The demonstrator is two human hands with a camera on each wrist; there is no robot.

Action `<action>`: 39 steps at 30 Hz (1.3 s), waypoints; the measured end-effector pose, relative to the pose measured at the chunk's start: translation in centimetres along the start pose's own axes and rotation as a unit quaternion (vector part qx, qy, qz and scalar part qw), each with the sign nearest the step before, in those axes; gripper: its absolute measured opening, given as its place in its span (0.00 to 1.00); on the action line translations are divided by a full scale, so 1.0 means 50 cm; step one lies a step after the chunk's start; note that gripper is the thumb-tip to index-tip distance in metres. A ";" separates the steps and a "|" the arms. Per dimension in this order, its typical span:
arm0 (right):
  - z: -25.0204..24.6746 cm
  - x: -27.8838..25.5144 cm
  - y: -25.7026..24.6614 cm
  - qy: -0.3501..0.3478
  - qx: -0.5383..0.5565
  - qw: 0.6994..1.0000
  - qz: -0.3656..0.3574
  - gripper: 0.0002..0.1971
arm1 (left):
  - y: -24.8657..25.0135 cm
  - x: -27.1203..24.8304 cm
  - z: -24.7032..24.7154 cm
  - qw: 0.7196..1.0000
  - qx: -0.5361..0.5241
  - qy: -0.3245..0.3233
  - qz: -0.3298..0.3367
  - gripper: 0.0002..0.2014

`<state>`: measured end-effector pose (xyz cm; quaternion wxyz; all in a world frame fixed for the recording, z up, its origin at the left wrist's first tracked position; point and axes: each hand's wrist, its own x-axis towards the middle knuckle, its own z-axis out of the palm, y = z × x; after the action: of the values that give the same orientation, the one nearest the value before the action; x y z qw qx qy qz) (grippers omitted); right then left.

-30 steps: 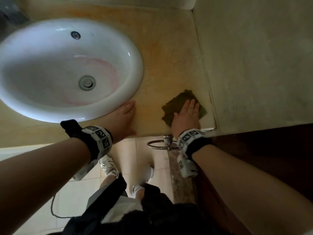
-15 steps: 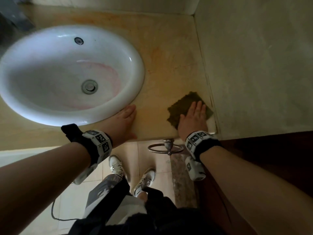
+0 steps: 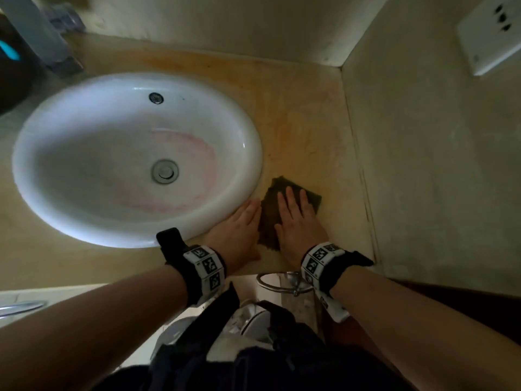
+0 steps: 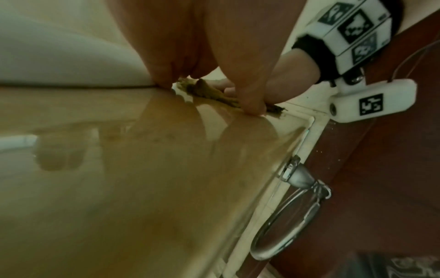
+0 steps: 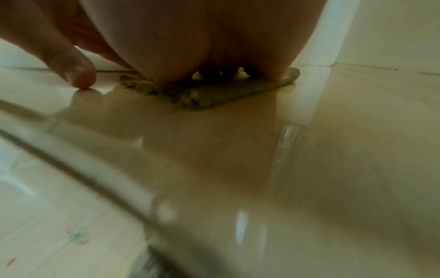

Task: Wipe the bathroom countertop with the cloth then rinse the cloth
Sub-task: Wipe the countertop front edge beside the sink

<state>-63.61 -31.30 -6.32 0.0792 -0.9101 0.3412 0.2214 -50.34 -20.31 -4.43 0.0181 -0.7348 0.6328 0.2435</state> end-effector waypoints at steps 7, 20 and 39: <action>-0.063 0.119 -0.006 -0.009 -0.021 0.995 -0.094 0.33 | 0.006 0.035 -0.013 1.000 -0.019 -0.013 -0.001 0.58; -0.080 0.184 0.172 -0.009 0.042 0.987 0.155 0.33 | 0.008 0.047 -0.027 0.999 -0.014 -0.051 -0.005 0.56; -0.098 0.245 0.155 0.022 0.112 0.972 0.206 0.35 | 0.021 0.115 -0.047 0.998 -0.026 -0.054 -0.018 0.54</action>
<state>-58.75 -45.78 -7.50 0.1257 -0.8100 0.5459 0.1734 -50.10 -26.59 -4.26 0.0375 -0.7323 0.6110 0.2983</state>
